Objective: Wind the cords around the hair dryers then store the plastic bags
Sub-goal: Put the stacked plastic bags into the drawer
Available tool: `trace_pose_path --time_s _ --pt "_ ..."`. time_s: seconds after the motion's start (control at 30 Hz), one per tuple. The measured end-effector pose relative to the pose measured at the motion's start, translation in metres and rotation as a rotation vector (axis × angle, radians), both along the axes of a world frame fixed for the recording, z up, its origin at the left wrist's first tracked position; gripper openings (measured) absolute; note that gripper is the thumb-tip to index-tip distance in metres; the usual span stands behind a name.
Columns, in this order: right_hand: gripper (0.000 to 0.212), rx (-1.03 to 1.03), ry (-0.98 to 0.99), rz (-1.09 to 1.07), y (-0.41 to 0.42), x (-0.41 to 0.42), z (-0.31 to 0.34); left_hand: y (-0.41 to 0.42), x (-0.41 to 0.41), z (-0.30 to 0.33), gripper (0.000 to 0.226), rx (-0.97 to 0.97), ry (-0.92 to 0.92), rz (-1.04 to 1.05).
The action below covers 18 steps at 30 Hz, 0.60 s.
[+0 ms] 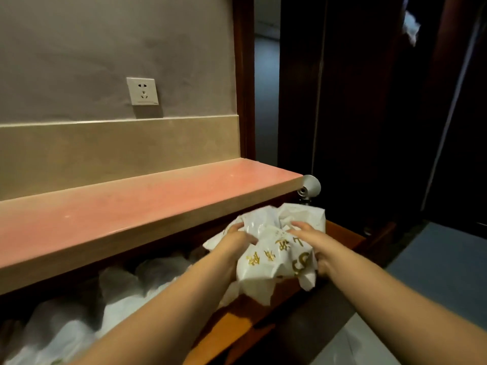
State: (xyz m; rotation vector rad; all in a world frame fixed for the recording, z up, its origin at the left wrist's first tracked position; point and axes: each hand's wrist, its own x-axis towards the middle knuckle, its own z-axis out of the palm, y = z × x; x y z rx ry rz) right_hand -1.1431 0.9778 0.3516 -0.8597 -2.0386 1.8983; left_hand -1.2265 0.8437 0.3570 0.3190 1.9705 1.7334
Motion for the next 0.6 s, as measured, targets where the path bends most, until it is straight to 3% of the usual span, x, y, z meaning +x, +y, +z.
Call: trace_pose_path --time_s 0.2,0.3,0.43,0.6 --pt "0.060 0.045 -0.199 0.091 0.044 -0.069 -0.030 0.034 -0.045 -0.044 0.067 0.026 -0.183 0.075" --pt "0.063 0.148 -0.241 0.185 0.065 -0.104 -0.044 0.047 -0.069 -0.058 0.062 0.018 -0.154 0.145" --pt "0.070 0.089 -0.222 0.331 0.079 -0.151 -0.070 0.057 -0.100 -0.080 0.053 -0.042 -0.112 0.257" --pt "0.101 0.212 -0.393 0.571 0.079 -0.186 -0.103 0.041 -0.105 -0.102 0.034 -0.197 -0.059 0.339"
